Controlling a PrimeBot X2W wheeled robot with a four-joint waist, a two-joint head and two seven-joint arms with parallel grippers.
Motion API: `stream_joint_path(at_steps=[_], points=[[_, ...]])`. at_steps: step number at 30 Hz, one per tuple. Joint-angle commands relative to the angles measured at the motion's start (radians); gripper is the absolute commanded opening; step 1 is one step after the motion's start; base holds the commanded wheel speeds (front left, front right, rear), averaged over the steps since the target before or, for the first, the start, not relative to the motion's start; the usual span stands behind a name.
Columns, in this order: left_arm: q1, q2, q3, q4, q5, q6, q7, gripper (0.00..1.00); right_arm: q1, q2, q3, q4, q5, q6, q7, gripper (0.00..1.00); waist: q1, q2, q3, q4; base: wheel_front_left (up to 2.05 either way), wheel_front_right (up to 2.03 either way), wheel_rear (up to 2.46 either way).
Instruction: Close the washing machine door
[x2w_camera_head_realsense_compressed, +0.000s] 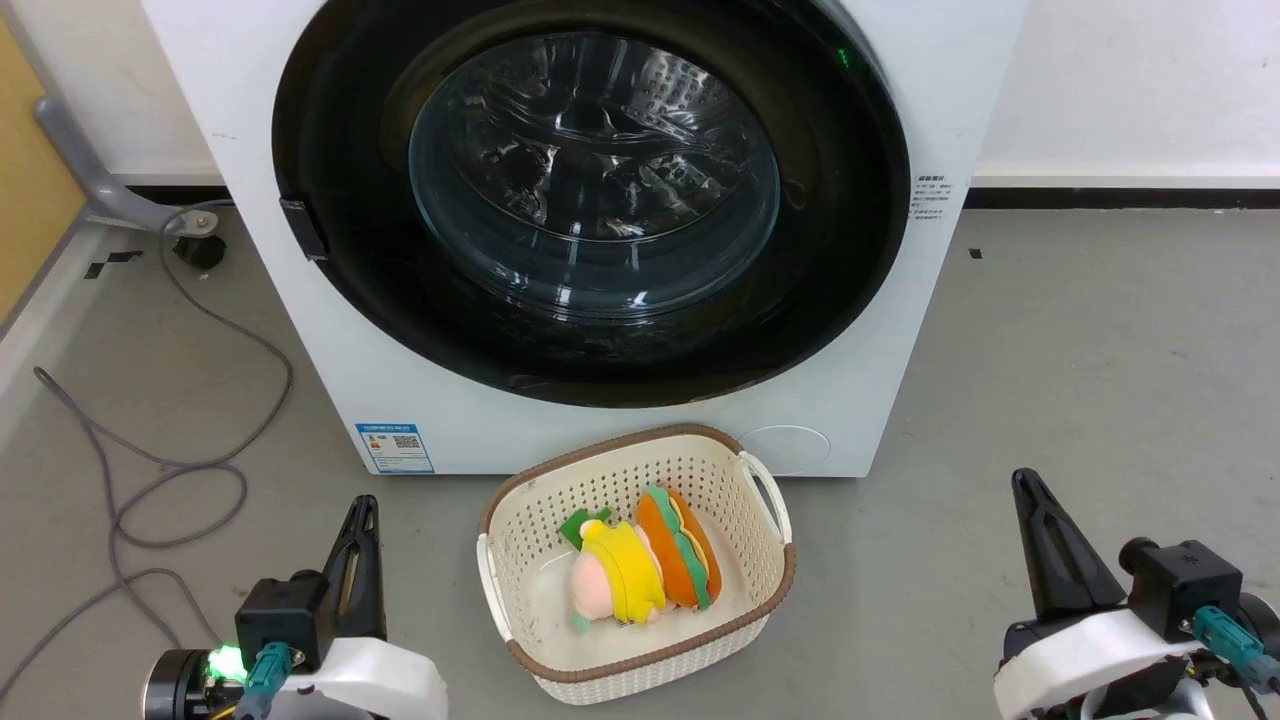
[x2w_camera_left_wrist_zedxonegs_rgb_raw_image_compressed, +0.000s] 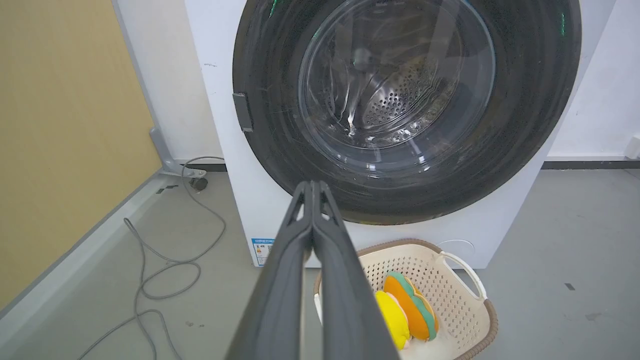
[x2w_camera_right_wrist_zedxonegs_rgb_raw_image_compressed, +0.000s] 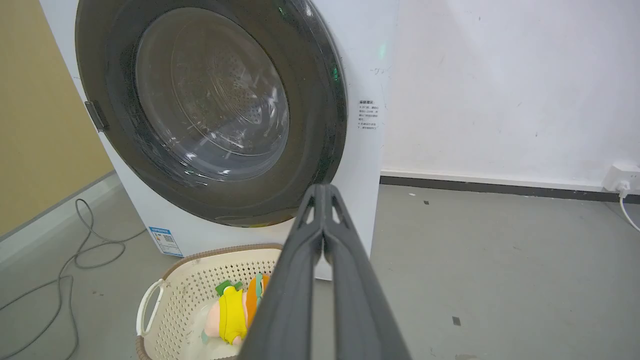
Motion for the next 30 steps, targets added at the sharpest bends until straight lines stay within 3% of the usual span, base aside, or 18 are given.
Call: stream_joint_path(at_steps=[1, 30], points=[[-0.006, -0.001, -0.001, -0.007, 0.009, -0.004, 0.007, 0.00, 0.013, 0.002, 0.004, -0.010, -0.013, -0.001, 0.005, 0.00, 0.0000, 0.0000, 0.000, 0.001, 0.00, 0.00, 0.00], [-0.009, -0.002, -0.005, -0.029, 0.023, -0.019, 0.067, 0.00, 0.023, 0.003, 0.022, -0.045, -0.049, -0.001, 0.065, 0.00, 0.0000, 0.0000, -0.001, 0.009, 0.00, 0.00, 0.00]])
